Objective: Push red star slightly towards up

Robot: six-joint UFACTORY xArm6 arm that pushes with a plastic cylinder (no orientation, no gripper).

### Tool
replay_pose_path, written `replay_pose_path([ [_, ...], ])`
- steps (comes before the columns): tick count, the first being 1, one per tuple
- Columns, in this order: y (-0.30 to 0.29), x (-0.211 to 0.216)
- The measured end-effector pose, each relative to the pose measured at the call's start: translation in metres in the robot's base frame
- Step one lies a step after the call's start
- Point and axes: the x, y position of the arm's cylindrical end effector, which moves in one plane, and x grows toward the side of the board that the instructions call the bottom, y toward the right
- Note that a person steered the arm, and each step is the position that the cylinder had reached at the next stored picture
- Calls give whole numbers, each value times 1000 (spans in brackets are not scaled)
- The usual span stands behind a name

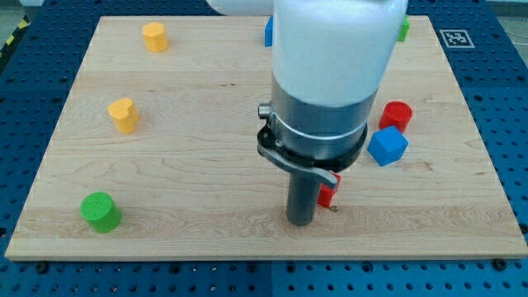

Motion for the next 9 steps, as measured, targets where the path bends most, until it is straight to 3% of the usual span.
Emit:
replay_pose_path([
  [5, 21, -48],
  [9, 31, -22],
])
